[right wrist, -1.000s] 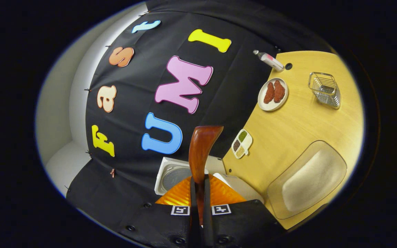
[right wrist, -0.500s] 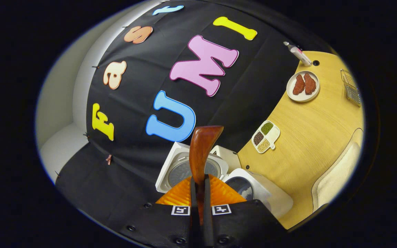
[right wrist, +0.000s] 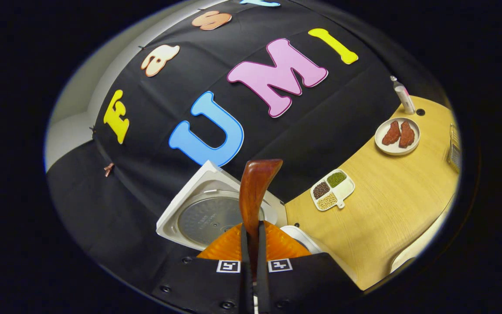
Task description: Close the left gripper, press the button to open the rice cooker; take a wooden spoon from the chopstick holder with the right hand, scoop a spoonful of rice and pour it into the rice cooker, then put the wooden spoon back into the chopstick holder.
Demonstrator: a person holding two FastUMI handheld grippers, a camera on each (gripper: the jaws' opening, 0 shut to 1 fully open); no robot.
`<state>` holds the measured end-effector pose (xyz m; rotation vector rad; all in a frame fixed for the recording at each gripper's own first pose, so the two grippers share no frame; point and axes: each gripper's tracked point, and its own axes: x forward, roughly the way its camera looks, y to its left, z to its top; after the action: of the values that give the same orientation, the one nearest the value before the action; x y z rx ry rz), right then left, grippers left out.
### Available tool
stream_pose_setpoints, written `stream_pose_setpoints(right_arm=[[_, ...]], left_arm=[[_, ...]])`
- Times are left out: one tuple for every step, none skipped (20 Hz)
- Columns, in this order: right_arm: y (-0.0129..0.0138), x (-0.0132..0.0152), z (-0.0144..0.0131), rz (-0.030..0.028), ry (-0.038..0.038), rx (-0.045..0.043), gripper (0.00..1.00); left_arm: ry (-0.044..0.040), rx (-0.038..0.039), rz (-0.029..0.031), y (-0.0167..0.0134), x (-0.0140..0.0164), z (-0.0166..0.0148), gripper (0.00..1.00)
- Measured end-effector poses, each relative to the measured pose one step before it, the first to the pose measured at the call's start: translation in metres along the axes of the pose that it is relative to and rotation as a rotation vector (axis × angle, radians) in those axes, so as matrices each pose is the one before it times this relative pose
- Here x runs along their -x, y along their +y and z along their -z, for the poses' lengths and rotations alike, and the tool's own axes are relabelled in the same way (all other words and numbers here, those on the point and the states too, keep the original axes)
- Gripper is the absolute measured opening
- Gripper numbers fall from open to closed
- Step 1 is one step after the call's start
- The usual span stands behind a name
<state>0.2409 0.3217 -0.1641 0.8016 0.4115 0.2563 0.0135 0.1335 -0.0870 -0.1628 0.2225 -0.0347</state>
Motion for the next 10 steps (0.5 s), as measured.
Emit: stream_pose_setpoints(right_arm=[[0.00061,-0.00132,0.00249,0.00698,0.00124,0.04371,0.08],[0.00254,0.00029,0.00144,0.00704,-0.00388,0.04443,0.08],[0.00228,-0.00273,0.00200,0.00223,-0.00046,0.04083,0.08],[0.00299,-0.00240,0.00380,0.00047,0.00517,0.04005,0.08],[0.00264,-0.00286,0.00376,-0.00298,0.01128,0.03553,0.08],[0.00208,-0.00354,0.00216,-0.00065,0.00635,0.03067,0.08],[0.00029,-0.00248,0.00126,0.00162,0.00290,0.03025,0.08],[0.00137,-0.00205,0.00109,0.00061,-0.00060,0.02458,0.08],[0.00097,-0.00183,0.00005,0.00059,-0.00021,0.02124,0.08],[0.00097,-0.00161,0.00153,-0.00064,0.00127,0.01857,0.08]], left_arm=[[-0.00073,0.00812,-0.00588,-0.00007,0.00069,0.00239,0.95],[0.00232,0.00929,-0.00137,-0.00018,-0.00120,0.00083,0.95],[0.00162,0.00750,0.00268,-0.00183,-0.00116,0.00344,0.95],[0.00101,0.00255,0.00400,-0.00166,-0.00001,0.00096,0.95],[0.00117,-0.00011,0.00552,-0.00248,-0.00111,0.00183,0.95],[0.00280,-0.00098,0.00437,-0.00251,-0.00092,0.00070,0.95],[0.00267,-0.00019,0.00453,0.00049,-0.00116,0.00315,0.95],[0.00224,0.00218,0.00208,0.00092,-0.00077,0.00085,0.95],[0.00285,0.00405,0.00118,0.00144,-0.00149,0.00134,0.95],[0.00151,0.00482,0.00061,0.00186,-0.00030,-0.00013,0.95]])
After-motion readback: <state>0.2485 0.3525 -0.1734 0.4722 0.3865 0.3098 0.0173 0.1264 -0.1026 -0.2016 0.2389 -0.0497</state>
